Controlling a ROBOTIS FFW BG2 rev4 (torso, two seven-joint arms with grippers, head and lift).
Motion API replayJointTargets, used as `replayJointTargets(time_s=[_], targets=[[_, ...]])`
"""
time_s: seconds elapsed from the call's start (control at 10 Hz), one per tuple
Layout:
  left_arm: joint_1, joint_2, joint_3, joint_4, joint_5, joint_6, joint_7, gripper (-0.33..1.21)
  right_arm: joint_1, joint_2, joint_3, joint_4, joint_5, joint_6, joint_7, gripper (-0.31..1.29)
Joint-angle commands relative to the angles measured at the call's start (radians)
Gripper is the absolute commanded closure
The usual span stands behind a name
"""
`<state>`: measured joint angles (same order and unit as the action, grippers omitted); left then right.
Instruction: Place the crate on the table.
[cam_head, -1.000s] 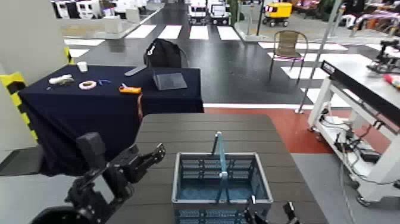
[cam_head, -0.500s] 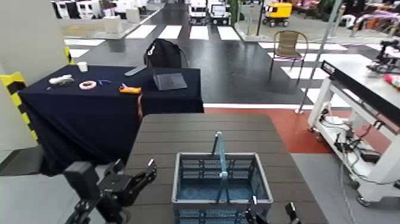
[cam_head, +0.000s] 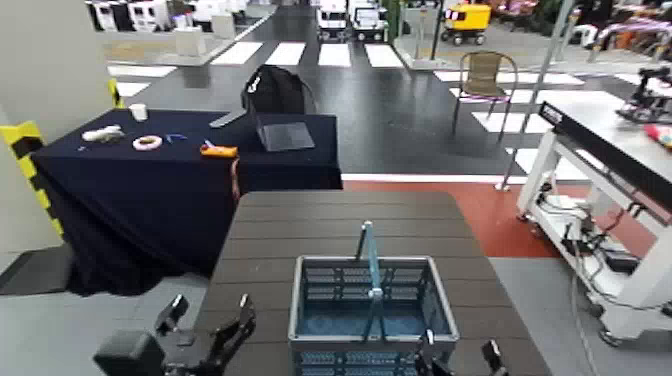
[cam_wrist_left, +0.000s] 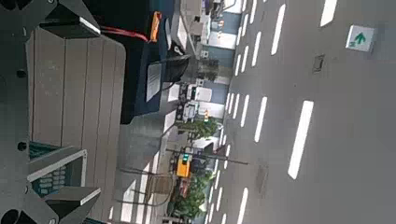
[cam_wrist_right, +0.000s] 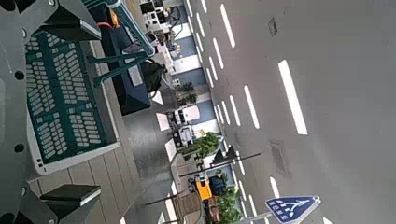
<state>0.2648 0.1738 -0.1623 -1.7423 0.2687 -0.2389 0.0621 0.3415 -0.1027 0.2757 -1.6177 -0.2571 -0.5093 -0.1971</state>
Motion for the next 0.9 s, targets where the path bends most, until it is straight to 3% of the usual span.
replayJointTargets(time_s=[0.1, 0.5, 0.9], targets=[[0.034, 0.003, -0.011, 0.001, -0.062, -0.051, 0.042, 0.12, 0.005, 0.003, -0.006, -0.005, 0.024, -0.003, -0.004, 0.14], [0.051, 0.018, -0.033, -0.002, -0.092, -0.069, 0.116, 0.12, 0.01, 0.005, -0.009, -0.014, 0.045, 0.0, -0.018, 0.14], [0.054, 0.021, -0.036, -0.003, -0.1, -0.077, 0.124, 0.12, 0.011, 0.006, -0.013, -0.022, 0.05, 0.025, -0.018, 0.14]])
